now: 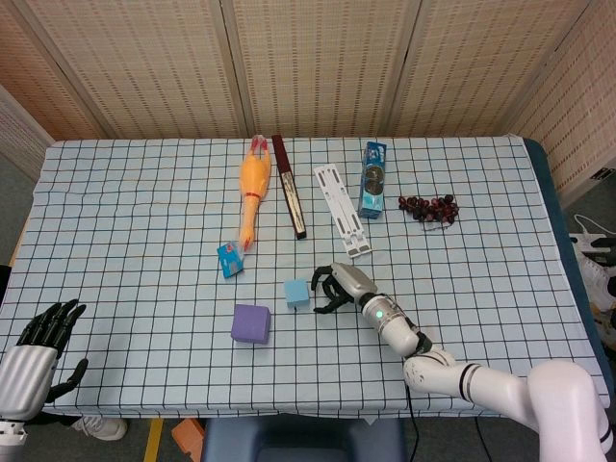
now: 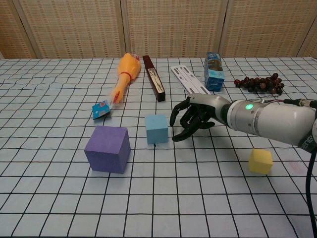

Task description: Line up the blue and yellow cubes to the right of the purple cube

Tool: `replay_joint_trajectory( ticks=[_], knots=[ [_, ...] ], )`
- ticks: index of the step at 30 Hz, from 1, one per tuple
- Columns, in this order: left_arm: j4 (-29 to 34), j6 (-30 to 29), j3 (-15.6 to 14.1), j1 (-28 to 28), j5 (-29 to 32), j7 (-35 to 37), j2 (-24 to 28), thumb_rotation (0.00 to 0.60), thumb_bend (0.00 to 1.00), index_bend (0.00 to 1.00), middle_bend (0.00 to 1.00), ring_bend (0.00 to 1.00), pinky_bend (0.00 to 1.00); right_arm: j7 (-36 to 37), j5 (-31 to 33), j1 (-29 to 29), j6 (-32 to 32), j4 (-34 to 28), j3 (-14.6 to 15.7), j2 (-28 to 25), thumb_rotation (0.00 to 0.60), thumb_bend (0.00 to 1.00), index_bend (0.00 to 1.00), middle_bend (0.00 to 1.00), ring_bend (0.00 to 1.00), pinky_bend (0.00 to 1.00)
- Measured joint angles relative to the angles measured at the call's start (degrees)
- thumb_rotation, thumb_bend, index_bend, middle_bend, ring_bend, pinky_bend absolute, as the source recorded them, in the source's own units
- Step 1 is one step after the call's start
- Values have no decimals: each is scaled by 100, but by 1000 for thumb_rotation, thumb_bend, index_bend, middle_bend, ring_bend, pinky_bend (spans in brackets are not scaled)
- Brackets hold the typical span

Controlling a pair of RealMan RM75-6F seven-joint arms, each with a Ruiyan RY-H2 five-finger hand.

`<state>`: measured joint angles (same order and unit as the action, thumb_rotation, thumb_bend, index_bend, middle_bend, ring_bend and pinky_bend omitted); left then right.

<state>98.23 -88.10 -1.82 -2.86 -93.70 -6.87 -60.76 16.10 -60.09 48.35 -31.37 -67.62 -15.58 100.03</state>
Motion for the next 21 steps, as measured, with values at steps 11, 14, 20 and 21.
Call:
replay_joint_trajectory(
  ticks=[11, 14, 20, 21],
  knots=[
    [11, 3, -19, -1, -58, 58, 24, 600, 385, 0, 0, 0, 136, 84, -121, 34, -56, 138, -29, 164, 600, 24, 585, 831, 932, 1000],
    [15, 20, -20, -5, -53, 55, 25, 600, 386, 0, 0, 0, 136, 110, -147, 32, -76, 166, -37, 189, 600, 24, 612, 835, 937, 1000],
    [28, 40, -24, -10, -52, 55, 39, 600, 385, 0, 0, 0, 136, 151, -182, 32, -91, 231, -47, 236, 600, 25, 658, 841, 942, 1000],
    [30, 39, -24, -9, -53, 57, 40, 600, 386, 0, 0, 0, 136, 157, -190, 31, -95, 237, -47, 243, 600, 24, 666, 841, 942, 1000]
  ],
)
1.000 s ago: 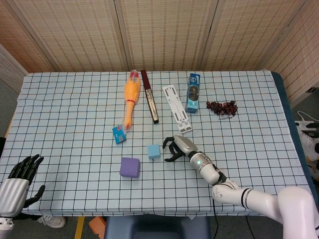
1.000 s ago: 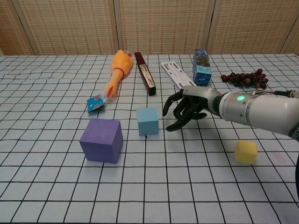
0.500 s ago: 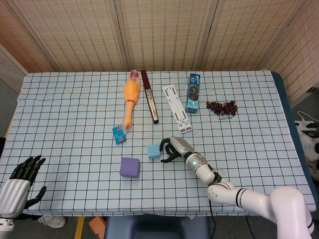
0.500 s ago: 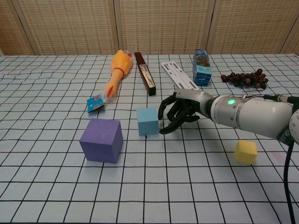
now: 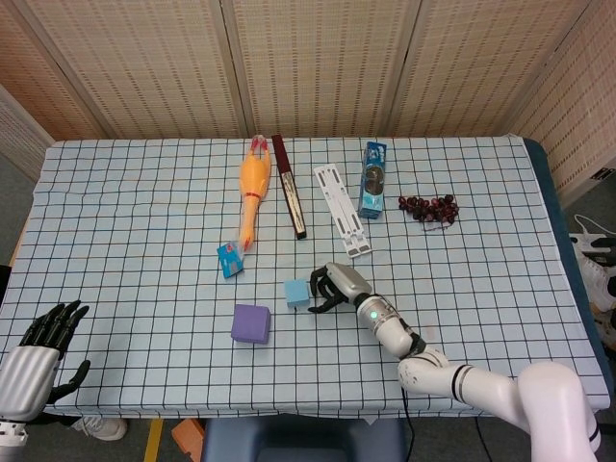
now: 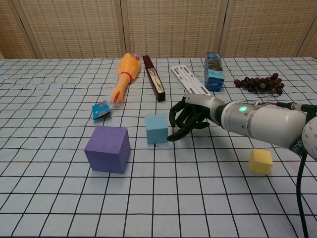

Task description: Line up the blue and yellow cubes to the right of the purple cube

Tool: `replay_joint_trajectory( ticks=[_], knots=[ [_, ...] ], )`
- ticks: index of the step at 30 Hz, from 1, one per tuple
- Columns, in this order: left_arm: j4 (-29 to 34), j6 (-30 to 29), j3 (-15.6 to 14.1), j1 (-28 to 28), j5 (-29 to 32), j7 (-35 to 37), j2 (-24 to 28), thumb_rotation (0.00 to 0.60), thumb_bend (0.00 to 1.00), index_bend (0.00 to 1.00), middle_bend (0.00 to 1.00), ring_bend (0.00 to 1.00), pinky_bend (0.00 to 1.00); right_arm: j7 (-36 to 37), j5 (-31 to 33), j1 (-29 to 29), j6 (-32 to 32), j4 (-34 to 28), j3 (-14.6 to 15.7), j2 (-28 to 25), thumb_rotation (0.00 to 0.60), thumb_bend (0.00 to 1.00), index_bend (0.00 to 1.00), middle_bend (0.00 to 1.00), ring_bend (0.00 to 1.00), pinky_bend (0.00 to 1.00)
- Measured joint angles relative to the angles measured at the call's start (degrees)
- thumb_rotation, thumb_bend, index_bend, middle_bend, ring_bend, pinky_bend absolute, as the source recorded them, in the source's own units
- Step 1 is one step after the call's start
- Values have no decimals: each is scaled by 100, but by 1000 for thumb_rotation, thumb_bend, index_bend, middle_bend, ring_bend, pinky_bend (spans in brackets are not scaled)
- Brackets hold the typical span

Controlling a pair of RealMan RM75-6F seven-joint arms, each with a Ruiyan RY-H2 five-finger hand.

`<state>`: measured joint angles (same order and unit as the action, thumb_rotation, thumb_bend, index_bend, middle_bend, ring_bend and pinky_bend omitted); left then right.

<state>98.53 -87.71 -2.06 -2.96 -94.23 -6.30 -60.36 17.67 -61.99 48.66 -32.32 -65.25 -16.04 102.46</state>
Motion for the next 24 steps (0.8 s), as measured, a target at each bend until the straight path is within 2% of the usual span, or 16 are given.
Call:
replay_joint_trajectory(
  ticks=[5, 9, 15, 20, 24],
  knots=[
    [2, 3, -4, -2, -15, 18, 10, 600, 385, 0, 0, 0, 137, 20, -26, -2, 4, 19, 4, 11, 600, 25, 690, 842, 943, 1000],
    [9, 10, -7, -2, -13, 25, 15, 600, 386, 0, 0, 0, 137, 48, -42, -4, 13, -1, -8, -15, 600, 24, 656, 842, 943, 1000],
    [21, 36, -8, -8, -3, 22, 21, 600, 383, 0, 0, 0, 137, 160, -73, -10, -27, 1, -71, -3, 600, 25, 532, 842, 942, 1000],
    [30, 52, -13, -13, 0, 21, 28, 600, 383, 0, 0, 0, 137, 293, -141, 1, -12, 43, -102, 35, 600, 24, 384, 844, 944, 1000],
    [39, 57, -18, -13, -4, 32, 36, 600, 382, 0, 0, 0, 137, 436, -227, 32, 54, 104, -121, 66, 600, 24, 315, 848, 948, 1000]
  ],
)
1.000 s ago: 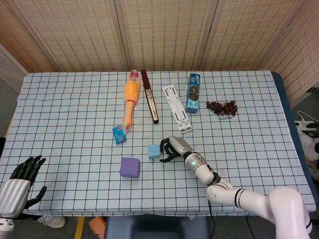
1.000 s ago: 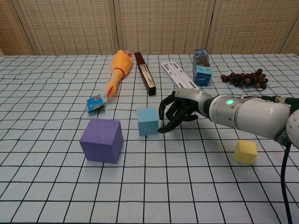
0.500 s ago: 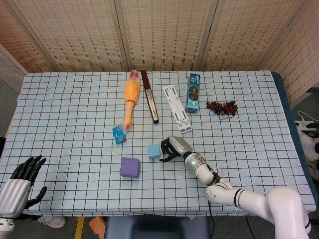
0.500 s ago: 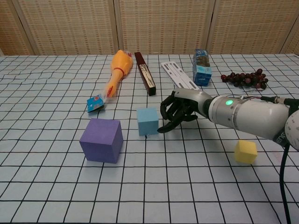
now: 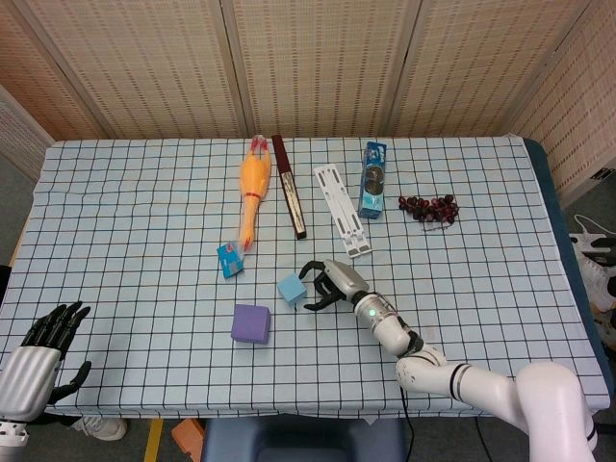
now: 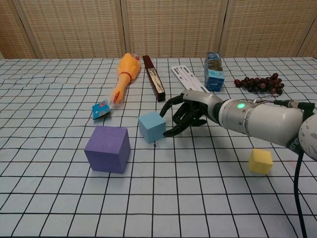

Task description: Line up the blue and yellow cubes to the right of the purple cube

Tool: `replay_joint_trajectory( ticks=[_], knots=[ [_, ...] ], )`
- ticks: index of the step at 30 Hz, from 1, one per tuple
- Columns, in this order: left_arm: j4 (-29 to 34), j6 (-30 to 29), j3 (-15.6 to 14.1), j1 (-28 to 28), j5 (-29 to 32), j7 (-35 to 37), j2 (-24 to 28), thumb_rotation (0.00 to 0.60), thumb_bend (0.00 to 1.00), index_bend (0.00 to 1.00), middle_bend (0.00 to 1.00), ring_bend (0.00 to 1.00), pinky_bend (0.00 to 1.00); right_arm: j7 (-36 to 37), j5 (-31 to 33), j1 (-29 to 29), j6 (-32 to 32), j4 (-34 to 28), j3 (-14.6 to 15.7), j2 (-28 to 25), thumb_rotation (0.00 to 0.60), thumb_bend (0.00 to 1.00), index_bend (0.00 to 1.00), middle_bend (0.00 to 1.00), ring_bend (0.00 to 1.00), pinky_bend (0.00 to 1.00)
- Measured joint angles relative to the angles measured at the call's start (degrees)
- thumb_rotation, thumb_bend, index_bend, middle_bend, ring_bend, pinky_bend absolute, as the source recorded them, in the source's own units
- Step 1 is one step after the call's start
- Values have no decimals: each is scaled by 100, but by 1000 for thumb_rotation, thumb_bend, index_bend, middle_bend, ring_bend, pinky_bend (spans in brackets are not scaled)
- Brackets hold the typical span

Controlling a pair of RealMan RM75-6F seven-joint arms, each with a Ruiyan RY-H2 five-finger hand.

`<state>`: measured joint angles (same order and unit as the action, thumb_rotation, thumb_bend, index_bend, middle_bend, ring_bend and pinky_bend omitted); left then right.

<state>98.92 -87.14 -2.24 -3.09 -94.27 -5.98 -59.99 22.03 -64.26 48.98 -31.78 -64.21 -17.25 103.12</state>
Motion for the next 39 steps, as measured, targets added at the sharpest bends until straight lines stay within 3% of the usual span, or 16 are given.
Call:
replay_joint_trajectory(
  ticks=[16, 26, 30, 39],
  knots=[
    [8, 33, -17, -14, -15, 91, 35, 600, 385, 0, 0, 0, 138, 498, -252, 195, 305, 553, -37, 285, 600, 24, 279, 863, 964, 1000],
    [9, 36, -26, -15, -31, 92, 40, 600, 385, 0, 0, 0, 138, 758, -491, 233, 233, 773, -41, 415, 600, 24, 583, 881, 983, 1000],
    [21, 56, -30, -23, -32, 78, 40, 600, 384, 0, 0, 0, 138, 747, -530, 215, 181, 722, -12, 379, 600, 24, 635, 882, 984, 1000],
    [34, 74, -47, -28, -56, 54, 48, 600, 386, 0, 0, 0, 139, 743, -505, 149, 148, 449, 15, 241, 600, 24, 643, 882, 984, 1000]
  ],
)
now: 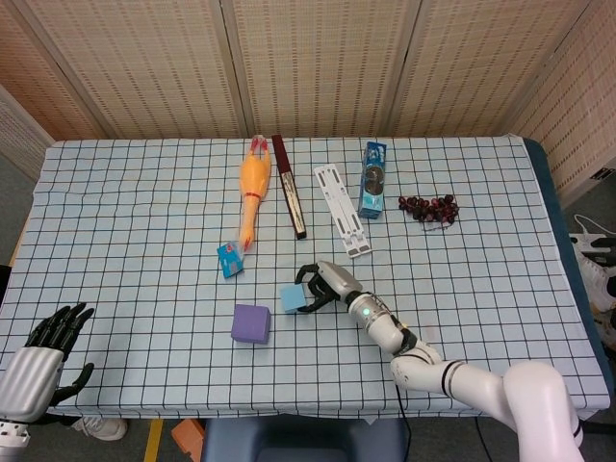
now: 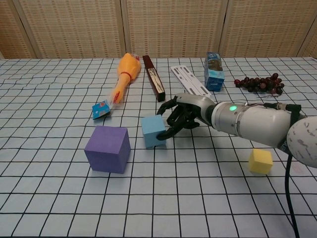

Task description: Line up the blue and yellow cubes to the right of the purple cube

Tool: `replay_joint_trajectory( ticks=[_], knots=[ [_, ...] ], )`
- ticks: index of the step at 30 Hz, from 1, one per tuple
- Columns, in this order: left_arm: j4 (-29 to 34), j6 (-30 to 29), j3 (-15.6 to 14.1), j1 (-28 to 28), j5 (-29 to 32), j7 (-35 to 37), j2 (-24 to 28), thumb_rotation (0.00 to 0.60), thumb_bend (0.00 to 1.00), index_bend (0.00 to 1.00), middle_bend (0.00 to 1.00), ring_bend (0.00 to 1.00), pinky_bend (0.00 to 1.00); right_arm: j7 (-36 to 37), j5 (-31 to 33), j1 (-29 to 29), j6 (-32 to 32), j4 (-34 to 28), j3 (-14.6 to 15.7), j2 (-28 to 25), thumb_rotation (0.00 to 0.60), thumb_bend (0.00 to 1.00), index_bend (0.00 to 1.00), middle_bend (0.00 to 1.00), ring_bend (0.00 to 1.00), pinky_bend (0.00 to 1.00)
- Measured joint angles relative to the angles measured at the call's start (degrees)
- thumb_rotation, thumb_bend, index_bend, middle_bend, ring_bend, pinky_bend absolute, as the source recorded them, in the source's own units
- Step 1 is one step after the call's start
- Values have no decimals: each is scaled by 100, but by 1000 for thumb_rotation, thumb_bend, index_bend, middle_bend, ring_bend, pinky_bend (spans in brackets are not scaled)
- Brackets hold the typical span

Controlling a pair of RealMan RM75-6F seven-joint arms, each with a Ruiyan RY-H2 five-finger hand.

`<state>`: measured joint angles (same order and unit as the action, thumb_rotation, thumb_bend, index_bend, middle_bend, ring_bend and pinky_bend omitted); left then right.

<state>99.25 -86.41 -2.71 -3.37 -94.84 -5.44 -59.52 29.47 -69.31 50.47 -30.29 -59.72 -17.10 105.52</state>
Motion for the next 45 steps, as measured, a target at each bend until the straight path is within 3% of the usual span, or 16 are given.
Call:
replay_joint_trajectory(
  ticks=[7, 16, 26, 45],
  knots=[
    [9, -232, -31, 64, -250, -89, -15, 600, 387, 0, 0, 0, 139, -404, 203, -123, -76, -669, 91, -343, 600, 24, 643, 883, 985, 1000],
    [19, -377, -81, 130, -445, -163, -23, 600, 386, 0, 0, 0, 140, -1200, 1083, -234, -263, -1347, 191, -560, 600, 24, 643, 883, 985, 1000],
    [-18, -534, -84, 180, -559, -63, -17, 600, 385, 0, 0, 0, 141, -1270, 1512, -161, -51, -1237, 169, -343, 600, 25, 644, 883, 985, 1000],
    [-22, -459, -88, 151, -555, 24, -7, 600, 381, 0, 0, 0, 141, -991, 1339, -152, 199, -1069, 62, -83, 600, 24, 644, 885, 987, 1000]
  ],
)
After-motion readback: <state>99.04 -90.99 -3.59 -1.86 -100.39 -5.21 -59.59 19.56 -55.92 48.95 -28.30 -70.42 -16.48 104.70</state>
